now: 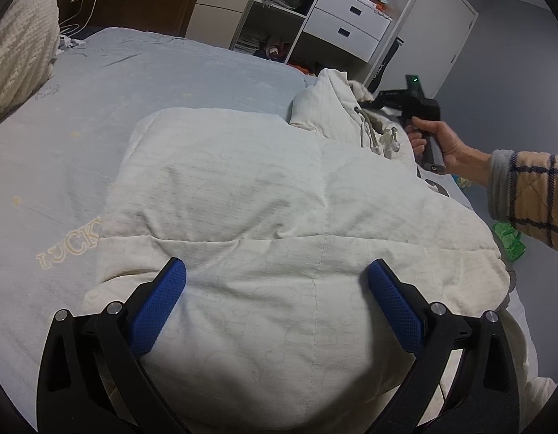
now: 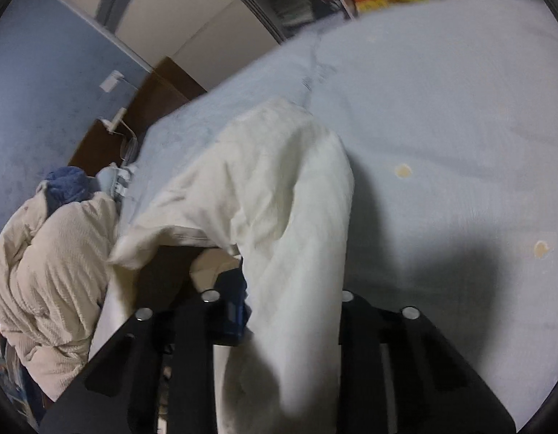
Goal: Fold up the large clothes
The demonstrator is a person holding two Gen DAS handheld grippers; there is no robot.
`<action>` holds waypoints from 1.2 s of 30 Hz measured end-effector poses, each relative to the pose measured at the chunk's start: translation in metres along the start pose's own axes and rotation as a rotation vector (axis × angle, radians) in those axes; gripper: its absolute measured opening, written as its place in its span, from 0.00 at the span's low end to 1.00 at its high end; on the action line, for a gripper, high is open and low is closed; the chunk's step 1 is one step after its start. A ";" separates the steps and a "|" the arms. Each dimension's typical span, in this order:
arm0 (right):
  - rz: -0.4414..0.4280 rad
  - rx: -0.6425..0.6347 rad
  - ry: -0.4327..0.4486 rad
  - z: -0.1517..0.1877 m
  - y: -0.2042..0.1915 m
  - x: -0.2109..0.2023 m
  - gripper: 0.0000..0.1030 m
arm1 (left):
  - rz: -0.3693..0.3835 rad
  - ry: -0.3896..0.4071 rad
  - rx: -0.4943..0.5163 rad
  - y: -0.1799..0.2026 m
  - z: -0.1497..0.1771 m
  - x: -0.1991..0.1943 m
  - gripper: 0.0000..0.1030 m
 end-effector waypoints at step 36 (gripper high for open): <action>0.157 -0.547 0.121 0.344 -0.084 -0.216 0.18 | -0.081 0.035 -0.071 0.015 -0.003 -0.121 0.93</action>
Point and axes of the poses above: each gripper's, at about its wrist camera, not at the fingertips, and x roughly the way its jaws point, y to its right, z to its underside, the point moved 3 cm from there along x, roughly the way its jaws point, and after that the axes turned 15 degrees about x, right-handed, at the moved point
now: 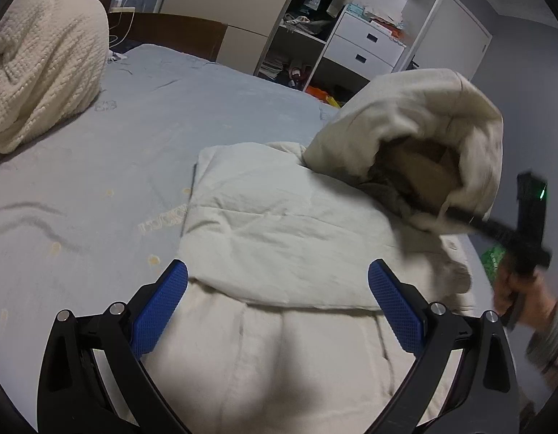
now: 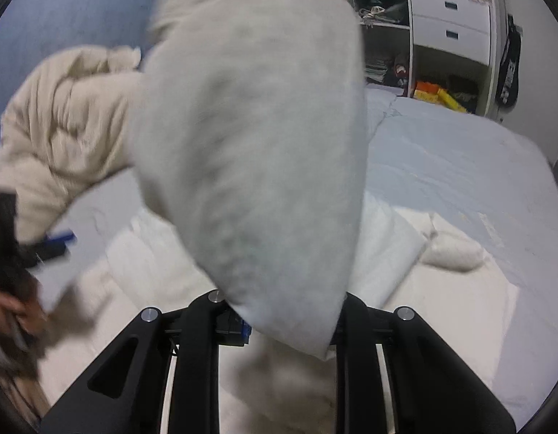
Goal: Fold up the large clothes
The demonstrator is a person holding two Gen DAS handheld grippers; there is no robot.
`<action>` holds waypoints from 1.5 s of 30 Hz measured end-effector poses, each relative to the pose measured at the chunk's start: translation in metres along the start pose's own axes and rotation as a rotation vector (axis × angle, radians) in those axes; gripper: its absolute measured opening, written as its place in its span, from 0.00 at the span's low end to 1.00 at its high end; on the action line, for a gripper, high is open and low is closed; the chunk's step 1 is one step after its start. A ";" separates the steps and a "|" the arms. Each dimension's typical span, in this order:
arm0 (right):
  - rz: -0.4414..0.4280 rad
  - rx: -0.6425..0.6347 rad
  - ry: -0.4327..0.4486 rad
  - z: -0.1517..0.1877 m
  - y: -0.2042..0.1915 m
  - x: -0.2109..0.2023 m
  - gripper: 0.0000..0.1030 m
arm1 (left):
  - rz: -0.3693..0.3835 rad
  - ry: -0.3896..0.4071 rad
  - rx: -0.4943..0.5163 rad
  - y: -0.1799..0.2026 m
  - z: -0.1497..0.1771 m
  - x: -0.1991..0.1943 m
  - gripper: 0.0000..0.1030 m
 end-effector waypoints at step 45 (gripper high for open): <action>-0.449 1.045 -0.059 0.139 0.050 -0.068 0.66 | 0.305 -0.147 -0.227 0.088 -0.056 0.030 0.22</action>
Point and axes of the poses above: each gripper's, at about its wrist camera, not at the fingertips, and x roughly the way its jaws point, y to its right, z to its underside, the point moved 3 cm from there along x, roughly the way its jaws point, and after that the axes turned 15 degrees about x, right-handed, at the moved point
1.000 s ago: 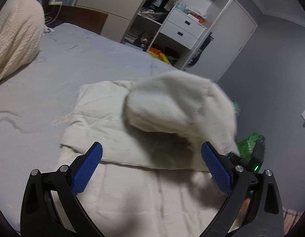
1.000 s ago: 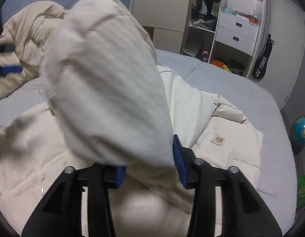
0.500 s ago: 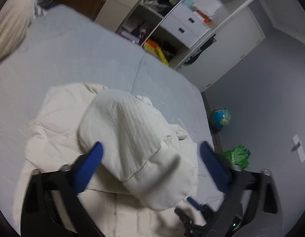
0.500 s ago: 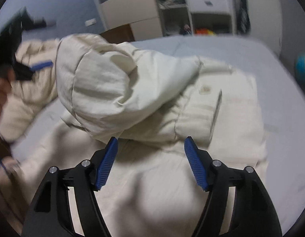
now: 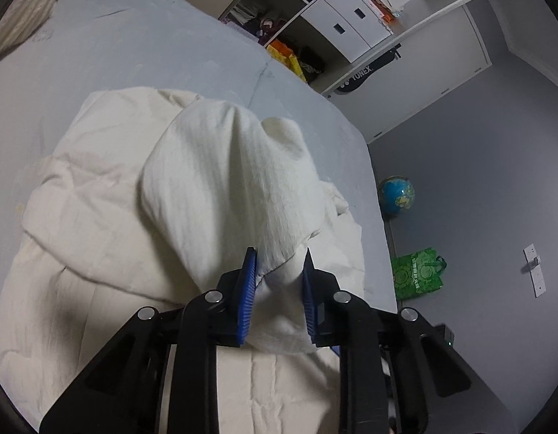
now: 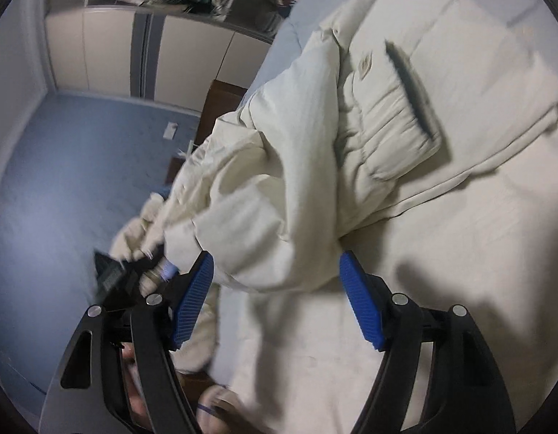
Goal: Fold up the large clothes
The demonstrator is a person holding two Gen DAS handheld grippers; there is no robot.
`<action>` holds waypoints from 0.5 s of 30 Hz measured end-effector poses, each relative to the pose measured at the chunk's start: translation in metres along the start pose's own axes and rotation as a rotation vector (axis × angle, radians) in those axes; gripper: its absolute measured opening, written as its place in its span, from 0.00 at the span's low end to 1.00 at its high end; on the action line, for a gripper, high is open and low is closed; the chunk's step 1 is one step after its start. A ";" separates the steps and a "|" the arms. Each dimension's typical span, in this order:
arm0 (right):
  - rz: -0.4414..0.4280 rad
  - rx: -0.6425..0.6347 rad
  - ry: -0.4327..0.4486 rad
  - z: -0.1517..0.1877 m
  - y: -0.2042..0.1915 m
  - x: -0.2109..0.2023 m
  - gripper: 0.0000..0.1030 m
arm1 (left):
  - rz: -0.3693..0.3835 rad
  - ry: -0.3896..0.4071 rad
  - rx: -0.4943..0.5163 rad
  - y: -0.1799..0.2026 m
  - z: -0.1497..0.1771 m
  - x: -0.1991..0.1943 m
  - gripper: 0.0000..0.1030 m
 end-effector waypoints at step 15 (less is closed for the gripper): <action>0.032 0.176 0.030 -0.006 -0.010 0.054 0.14 | -0.029 -0.041 0.010 -0.014 0.019 0.004 0.21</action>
Point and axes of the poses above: each gripper's, at about its wrist camera, not at the fingertips, and x roughly the way its jaws point, y to its right, z to its underside, the point moved 3 cm from there along x, roughly the way its jaws point, and after that the axes turned 15 degrees about x, right-handed, at the moved point
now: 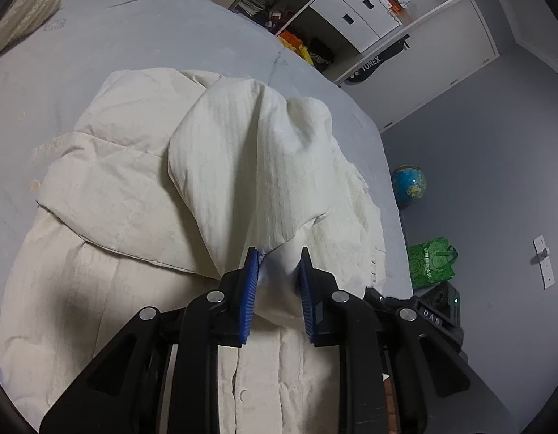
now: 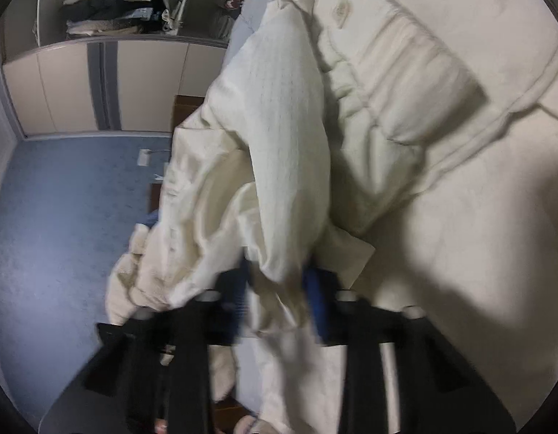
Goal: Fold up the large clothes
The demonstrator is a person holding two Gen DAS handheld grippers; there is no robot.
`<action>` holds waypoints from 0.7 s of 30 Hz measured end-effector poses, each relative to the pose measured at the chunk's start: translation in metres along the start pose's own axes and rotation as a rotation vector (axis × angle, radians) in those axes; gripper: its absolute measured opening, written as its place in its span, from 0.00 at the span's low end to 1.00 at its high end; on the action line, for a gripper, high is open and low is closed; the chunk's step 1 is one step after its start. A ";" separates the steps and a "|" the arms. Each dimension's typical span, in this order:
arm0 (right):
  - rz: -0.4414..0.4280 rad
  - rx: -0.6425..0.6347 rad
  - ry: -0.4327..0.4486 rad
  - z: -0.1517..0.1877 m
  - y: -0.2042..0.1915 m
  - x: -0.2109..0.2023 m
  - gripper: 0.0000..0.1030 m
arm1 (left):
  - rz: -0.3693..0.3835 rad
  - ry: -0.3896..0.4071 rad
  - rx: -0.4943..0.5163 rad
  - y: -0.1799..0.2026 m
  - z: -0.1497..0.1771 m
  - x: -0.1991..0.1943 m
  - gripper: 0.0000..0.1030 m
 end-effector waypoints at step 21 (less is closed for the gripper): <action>0.004 -0.164 0.093 -0.015 0.015 -0.052 0.16 | 0.006 -0.119 0.011 0.003 0.051 0.054 0.25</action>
Point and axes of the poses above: each gripper's, at about its wrist camera, not at the fingertips, and x roughly the way its jaws point, y to its right, z to its underside, the point moved 3 cm from there along x, roughly the way its jaws point, and after that the axes turned 15 degrees about x, right-handed, at the moved point
